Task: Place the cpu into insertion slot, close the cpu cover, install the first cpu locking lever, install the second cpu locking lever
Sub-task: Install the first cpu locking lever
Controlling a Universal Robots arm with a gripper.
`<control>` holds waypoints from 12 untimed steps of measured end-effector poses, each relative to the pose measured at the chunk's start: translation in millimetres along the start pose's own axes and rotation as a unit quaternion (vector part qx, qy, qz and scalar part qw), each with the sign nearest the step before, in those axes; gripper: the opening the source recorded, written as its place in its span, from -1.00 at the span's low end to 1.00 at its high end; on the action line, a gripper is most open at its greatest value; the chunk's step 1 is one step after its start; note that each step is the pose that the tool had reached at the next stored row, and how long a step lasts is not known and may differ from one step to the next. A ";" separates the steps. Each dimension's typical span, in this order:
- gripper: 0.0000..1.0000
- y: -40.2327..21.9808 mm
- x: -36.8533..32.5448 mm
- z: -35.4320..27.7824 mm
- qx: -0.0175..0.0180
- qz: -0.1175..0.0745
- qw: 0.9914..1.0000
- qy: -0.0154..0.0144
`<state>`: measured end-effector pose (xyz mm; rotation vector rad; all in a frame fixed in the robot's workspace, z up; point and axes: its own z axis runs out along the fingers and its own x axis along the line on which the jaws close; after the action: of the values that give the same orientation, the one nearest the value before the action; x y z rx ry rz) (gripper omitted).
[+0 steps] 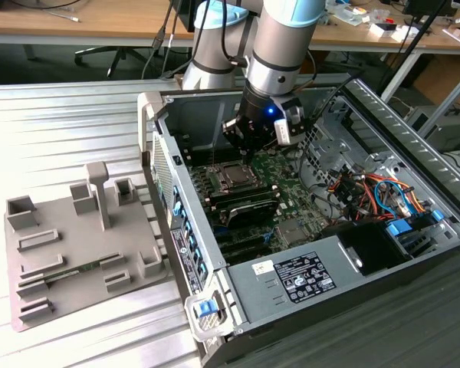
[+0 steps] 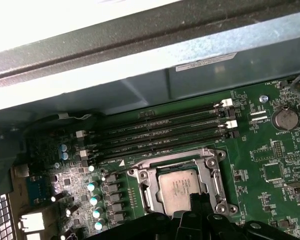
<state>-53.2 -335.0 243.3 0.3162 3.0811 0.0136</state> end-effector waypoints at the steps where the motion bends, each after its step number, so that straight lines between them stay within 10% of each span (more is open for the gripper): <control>1: -0.79 0.0 0.0 0.0 0.000 -0.001 1.000 0.000; 12: -0.79 0.0 0.0 0.0 -0.001 -0.016 1.000 0.000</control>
<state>-53.2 -335.0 243.3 0.2657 3.0860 0.0147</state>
